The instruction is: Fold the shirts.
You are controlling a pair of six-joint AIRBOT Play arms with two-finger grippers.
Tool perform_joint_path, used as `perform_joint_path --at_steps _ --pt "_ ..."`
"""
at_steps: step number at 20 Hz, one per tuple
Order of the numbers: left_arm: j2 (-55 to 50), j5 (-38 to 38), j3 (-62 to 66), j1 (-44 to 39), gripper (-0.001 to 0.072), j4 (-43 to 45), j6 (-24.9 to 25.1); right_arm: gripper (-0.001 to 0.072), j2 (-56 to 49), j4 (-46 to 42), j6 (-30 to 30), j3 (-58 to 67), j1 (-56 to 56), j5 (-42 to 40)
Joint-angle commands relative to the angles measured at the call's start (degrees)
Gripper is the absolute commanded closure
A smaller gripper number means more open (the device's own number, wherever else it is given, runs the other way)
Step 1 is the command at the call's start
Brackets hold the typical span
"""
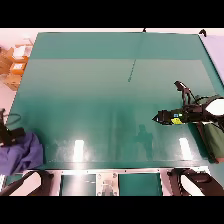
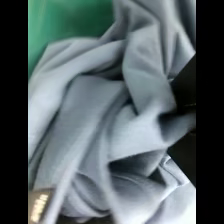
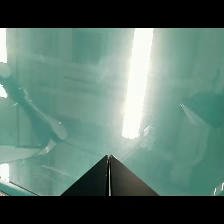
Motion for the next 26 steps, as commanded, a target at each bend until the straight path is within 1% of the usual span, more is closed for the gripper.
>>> perform_joint_path --at_steps 1,3,4,6,7,9,10,11,13,15,16,17,18,19,21,22,24,26 --pt "0.37 -4.26 11.61 0.42 0.0685 -12.79 5.70 0.0692 0.04 0.00 0.02 -0.02 0.04 0.00" --pt "2.32 -5.31 21.11 -2.40 0.0685 -26.25 7.76 0.0692 0.04 0.02 0.02 0.00 0.04 -0.07" --pt "3.54 -5.01 25.88 -5.75 0.0685 -31.67 7.76 0.0692 0.04 0.02 0.02 0.00 0.04 -0.07" --pt "4.55 -3.10 34.75 -15.19 0.0685 -40.41 7.76 0.0692 0.04 0.00 0.02 -0.07 0.04 -0.09" --pt "4.55 -1.27 38.10 -20.68 0.0685 -43.04 7.76 0.0692 0.04 0.00 0.02 -0.07 0.04 -0.07" --pt "4.24 4.94 41.29 -32.85 0.0684 -44.65 7.58 0.0692 0.04 0.00 0.02 -0.07 0.04 -0.07" --pt "3.96 8.55 41.00 -38.62 0.0684 -44.68 7.58 0.0692 0.04 0.02 0.02 -0.07 0.04 -0.07" --pt "2.69 10.51 40.98 -43.54 0.0684 -44.68 7.72 0.0692 0.04 0.00 0.02 -0.07 0.04 -0.07" --pt "-2.21 12.09 40.98 -51.93 0.0683 -44.68 9.66 0.0692 0.04 0.02 0.02 -0.09 0.04 -0.13" --pt "-8.55 12.44 40.98 -57.51 0.0683 -44.70 11.58 0.0690 0.04 0.00 0.02 -0.09 0.04 -0.92" --pt "-12.22 12.63 40.98 -59.58 0.0681 -44.70 11.69 0.0686 0.04 0.02 0.02 -0.09 0.04 -1.11" --pt "-15.82 12.68 40.98 -61.05 0.0476 -44.70 12.09 0.0613 0.04 0.00 0.04 -0.09 0.02 -1.09" --pt "-18.88 12.68 40.98 -61.72 0.0192 -44.68 12.02 0.0455 0.04 0.02 0.04 -0.09 0.00 -1.09" --pt "-21.62 12.22 40.98 -61.66 0.0140 -44.63 12.02 0.0370 0.04 0.00 0.04 0.00 -0.07 -1.05" --pt "-23.61 9.57 41.05 -58.88 0.0140 -42.14 11.54 0.0366 0.04 -0.17 0.04 1.40 -1.88 0.39" --pt "-23.23 7.54 41.35 -56.30 0.0140 -40.89 11.41 0.0329 0.04 -1.18 0.04 2.99 -4.17 1.57" --pt "-22.25 2.12 42.88 -49.11 0.0141 -40.54 10.38 0.0173 0.04 -2.93 0.04 5.53 -10.54 2.95" --pt "-21.68 0.68 42.75 -43.30 0.0141 -41.09 9.11 0.0173 -0.11 -2.80 1.68 4.35 -17.00 2.89"
